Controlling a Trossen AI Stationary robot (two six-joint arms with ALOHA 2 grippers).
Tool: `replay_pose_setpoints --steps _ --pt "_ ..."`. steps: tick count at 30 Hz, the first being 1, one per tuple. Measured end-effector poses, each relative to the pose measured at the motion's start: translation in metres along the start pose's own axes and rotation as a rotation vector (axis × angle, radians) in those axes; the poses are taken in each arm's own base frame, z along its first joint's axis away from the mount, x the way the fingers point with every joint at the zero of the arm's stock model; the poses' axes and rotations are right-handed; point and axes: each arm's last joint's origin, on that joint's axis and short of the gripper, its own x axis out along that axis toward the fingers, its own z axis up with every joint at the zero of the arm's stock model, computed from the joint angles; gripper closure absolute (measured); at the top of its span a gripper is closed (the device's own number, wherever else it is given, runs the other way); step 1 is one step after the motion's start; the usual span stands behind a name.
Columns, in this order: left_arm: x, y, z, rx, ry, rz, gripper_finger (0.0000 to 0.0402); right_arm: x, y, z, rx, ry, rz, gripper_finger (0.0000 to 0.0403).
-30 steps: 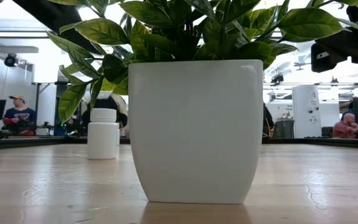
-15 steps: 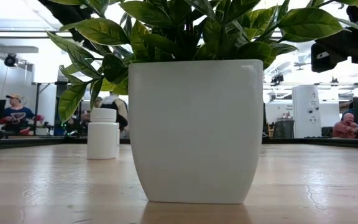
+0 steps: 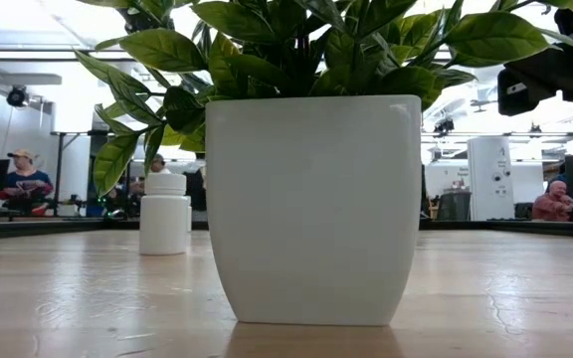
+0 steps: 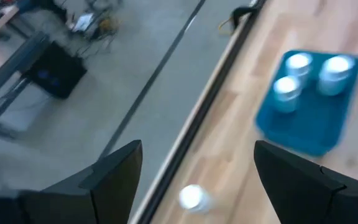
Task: Pick and place pill bottles into a basket
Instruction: Put the white pill bottle into the blue bin
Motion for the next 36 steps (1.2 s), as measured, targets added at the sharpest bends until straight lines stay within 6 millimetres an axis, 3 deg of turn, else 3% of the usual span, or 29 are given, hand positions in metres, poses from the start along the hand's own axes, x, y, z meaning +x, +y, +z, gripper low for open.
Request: replay_pose_setpoints --steps 7,15,20,25,36 --pt "0.027 0.027 0.006 -0.032 0.126 0.022 0.0112 0.000 0.000 0.000 -0.001 -0.001 0.001 0.0390" --pt "0.076 0.039 0.003 0.039 0.304 0.000 0.0112 0.000 0.000 0.000 -0.002 0.000 0.000 0.0390" --pt "0.096 0.050 0.004 0.021 0.367 -0.003 0.0112 0.000 0.000 0.000 -0.001 0.000 0.000 0.0390" --pt "0.104 0.068 0.008 -0.029 0.424 -0.086 0.0112 0.000 0.000 0.000 -0.001 0.000 0.000 0.0390" --pt "0.098 0.107 0.029 -0.144 0.511 -0.227 0.0112 0.000 0.000 0.000 -0.001 0.000 0.000 0.0390"
